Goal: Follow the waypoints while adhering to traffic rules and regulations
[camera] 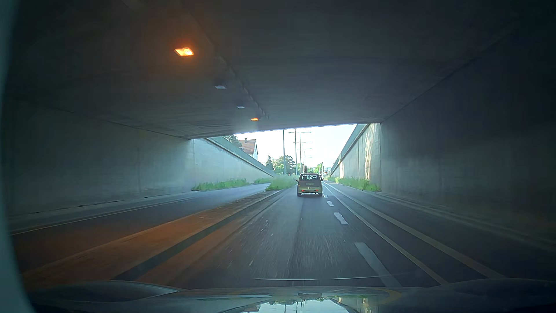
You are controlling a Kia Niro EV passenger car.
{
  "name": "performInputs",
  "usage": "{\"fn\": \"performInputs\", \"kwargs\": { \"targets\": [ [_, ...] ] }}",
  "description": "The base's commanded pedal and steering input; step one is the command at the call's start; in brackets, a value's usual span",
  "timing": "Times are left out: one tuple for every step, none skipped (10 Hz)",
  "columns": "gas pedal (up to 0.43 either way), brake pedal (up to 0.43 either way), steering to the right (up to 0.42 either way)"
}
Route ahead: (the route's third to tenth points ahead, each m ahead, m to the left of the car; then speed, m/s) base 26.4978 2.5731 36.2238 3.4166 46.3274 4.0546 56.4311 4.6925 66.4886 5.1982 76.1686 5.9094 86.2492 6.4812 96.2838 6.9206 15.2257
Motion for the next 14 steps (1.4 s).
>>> {"fn": "performInputs", "kwargs": {
  "targets": [
    [0.118, 0.0, 0.01],
    [0.118, 0.0, 0.01],
    [0.118, 0.0, 0.01],
    [0.13, 0.0, 0.01],
    [0.13, 0.0, 0.01],
    [0.13, 0.0, 0.01],
    [0.13, 0.0, 0.009],
    [0.13, 0.0, 0.007],
    [0.13, 0.0, 0.007],
    [0.13, 0.0, 0.006],
    [0.13, 0.0, 0.003],
    [0.13, 0.0, 0.003],
    [0.13, 0.0, 0.002],
    [0.13, 0.0, 0.001]
  ]
}}
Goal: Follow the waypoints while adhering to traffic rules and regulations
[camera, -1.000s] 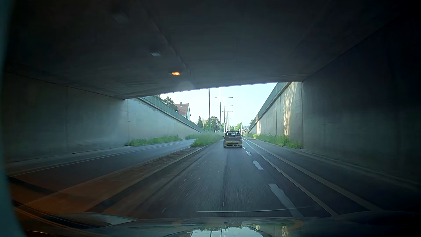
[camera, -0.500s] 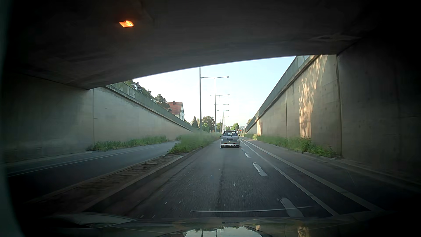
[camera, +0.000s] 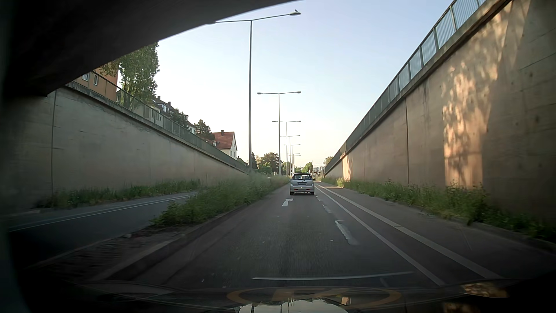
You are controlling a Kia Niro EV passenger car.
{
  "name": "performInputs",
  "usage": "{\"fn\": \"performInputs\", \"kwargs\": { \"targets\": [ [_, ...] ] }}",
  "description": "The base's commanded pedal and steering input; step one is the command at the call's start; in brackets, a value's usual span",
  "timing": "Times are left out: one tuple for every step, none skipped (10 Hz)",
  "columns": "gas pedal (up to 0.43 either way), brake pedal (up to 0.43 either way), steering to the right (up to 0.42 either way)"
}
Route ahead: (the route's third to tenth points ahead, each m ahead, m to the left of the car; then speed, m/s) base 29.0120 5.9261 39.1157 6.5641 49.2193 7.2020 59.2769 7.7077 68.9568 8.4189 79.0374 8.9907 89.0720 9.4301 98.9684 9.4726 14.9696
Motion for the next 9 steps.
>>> {"fn": "performInputs", "kwargs": {
  "targets": [
    [0.13, 0.0, 0.001],
    [0.13, 0.0, 0.001],
    [0.13, 0.0, 0.0],
    [0.13, 0.0, 0.0],
    [0.13, 0.0, -0.001],
    [0.13, 0.0, -0.001],
    [0.138, 0.0, -0.001],
    [0.15, 0.0, -0.001],
    [0.15, 0.0, -0.002]
  ]
}}
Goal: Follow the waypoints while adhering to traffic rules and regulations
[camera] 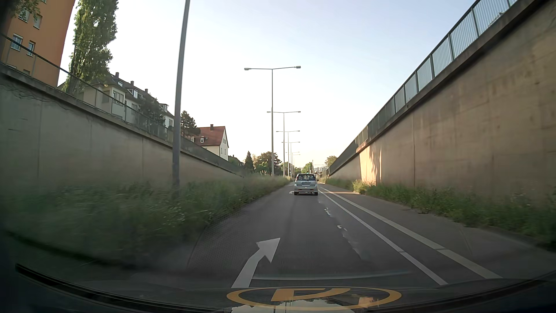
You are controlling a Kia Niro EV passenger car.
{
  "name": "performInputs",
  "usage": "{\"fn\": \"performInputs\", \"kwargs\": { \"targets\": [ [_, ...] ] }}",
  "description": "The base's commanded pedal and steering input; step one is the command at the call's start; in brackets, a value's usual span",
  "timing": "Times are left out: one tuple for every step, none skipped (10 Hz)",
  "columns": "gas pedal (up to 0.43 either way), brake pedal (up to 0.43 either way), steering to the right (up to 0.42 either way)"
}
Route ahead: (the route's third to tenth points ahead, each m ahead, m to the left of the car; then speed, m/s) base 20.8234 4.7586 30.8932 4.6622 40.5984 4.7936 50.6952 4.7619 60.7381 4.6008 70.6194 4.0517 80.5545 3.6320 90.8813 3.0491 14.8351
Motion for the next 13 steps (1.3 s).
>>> {"fn": "performInputs", "kwargs": {
  "targets": [
    [0.15, 0.0, -0.002],
    [0.15, 0.0, -0.002],
    [0.138, 0.0, -0.002],
    [0.138, 0.0, -0.001],
    [0.138, 0.0, -0.001],
    [0.138, 0.0, 0.0],
    [0.138, 0.0, 0.001],
    [0.138, 0.0, 0.001],
    [0.138, 0.0, 0.0],
    [0.138, 0.0, 0.001],
    [0.138, 0.0, 0.001],
    [0.138, 0.0, 0.001],
    [0.138, 0.0, 0.001]
  ]
}}
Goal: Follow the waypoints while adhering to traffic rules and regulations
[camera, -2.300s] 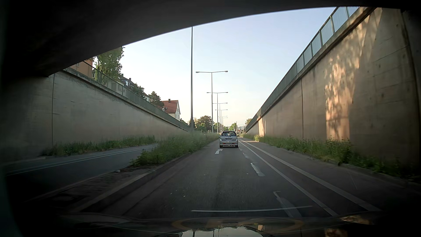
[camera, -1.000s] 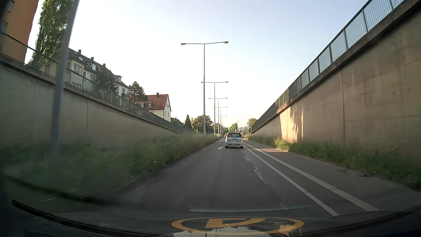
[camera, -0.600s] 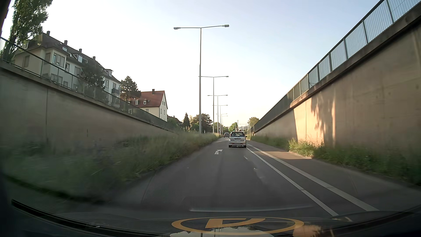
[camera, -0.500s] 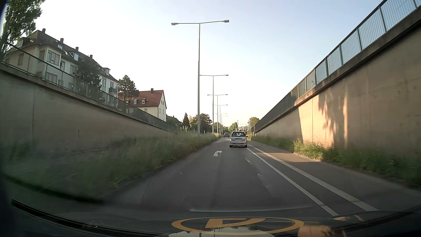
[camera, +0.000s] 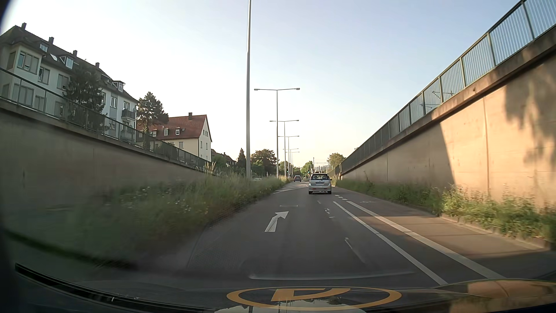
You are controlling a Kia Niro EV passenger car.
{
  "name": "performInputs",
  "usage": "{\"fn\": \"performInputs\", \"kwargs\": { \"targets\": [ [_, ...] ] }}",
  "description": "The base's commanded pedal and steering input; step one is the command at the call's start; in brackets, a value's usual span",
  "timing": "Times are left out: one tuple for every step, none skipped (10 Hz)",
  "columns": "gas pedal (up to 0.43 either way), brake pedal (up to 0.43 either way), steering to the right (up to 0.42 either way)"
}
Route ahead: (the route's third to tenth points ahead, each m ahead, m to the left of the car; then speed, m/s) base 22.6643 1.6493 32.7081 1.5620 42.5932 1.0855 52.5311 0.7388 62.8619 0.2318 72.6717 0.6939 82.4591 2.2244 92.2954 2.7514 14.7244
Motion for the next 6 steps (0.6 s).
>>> {"fn": "performInputs", "kwargs": {
  "targets": [
    [0.138, 0.0, 0.002],
    [0.138, 0.0, 0.006],
    [0.13, 0.0, 0.012],
    [0.11, 0.0, 0.016],
    [0.11, 0.0, 0.018],
    [0.11, 0.0, 0.019]
  ]
}}
